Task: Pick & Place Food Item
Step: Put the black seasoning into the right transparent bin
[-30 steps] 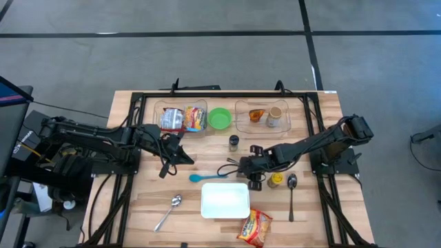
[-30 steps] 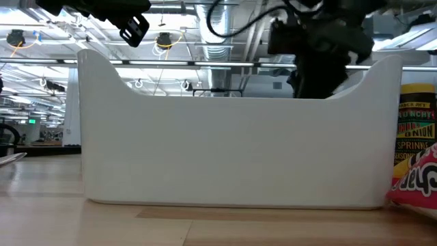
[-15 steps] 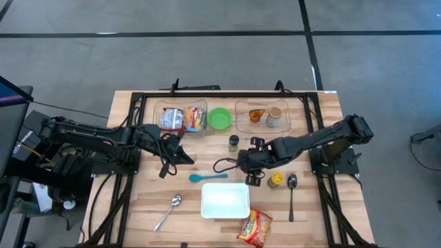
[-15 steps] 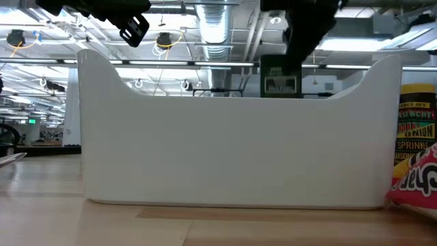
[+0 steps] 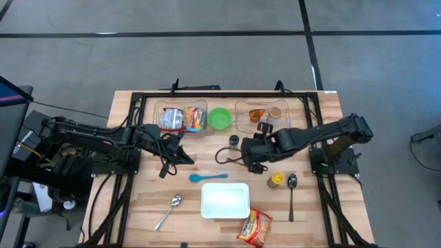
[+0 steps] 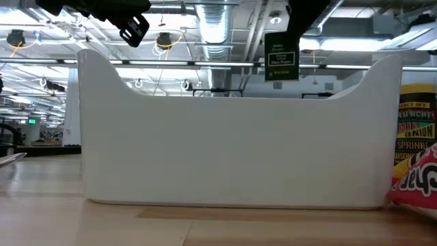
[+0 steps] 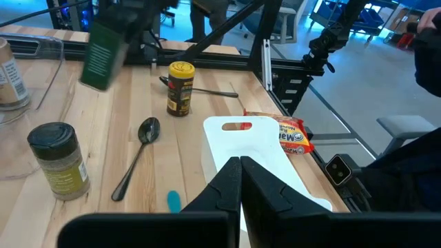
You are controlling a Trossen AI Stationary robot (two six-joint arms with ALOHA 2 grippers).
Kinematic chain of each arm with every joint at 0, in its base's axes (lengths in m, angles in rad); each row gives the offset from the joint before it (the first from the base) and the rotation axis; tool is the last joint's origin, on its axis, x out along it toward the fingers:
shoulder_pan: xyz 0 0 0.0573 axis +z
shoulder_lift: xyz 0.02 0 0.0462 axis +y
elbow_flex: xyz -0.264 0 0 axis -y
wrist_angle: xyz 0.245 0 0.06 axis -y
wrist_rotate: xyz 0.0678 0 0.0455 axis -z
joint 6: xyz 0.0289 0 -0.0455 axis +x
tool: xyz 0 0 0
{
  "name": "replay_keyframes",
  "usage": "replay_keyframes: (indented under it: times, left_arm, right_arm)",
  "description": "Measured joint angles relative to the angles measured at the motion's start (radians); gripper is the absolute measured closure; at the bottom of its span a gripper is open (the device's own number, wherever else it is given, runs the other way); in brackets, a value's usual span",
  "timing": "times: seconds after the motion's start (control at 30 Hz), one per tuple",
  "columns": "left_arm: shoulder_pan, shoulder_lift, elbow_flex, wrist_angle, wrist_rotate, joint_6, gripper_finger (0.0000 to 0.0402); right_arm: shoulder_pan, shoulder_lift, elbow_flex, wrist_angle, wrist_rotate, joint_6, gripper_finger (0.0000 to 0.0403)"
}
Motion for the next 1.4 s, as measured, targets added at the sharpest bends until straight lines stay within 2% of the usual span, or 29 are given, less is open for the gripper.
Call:
replay_keyframes:
  times: [0.3,0.6,0.77,0.93,1.17,1.4]
  left_arm:
    - [0.0,0.0,0.0,0.0,0.0,0.0,0.0402]
    - [0.0,0.0,0.0,0.0,0.0,0.0,0.0402]
    - [0.0,0.0,0.0,0.0,0.0,0.0,0.0402]
    - [0.0,0.0,0.0,0.0,0.0,0.0,0.0402]
    - [0.0,0.0,0.0,0.0,0.0,0.007,0.0402]
    - [0.0,0.0,0.0,0.0,0.0,0.008,0.0402]
  right_arm:
    - [-0.129,0.0,0.0,-0.091,0.015,-0.021,0.0279]
    - [-0.294,0.0,0.0,-0.091,0.016,-0.053,0.0268]
    - [-0.367,-0.001,-0.011,-0.042,0.008,-0.094,0.028]
    - [-0.425,0.0,-0.076,0.047,-0.066,-0.144,0.0279]
    - [-0.48,-0.001,-0.208,0.122,-0.076,-0.154,0.0274]
    - [-0.515,0.0,-0.328,0.235,-0.139,-0.154,0.0277]
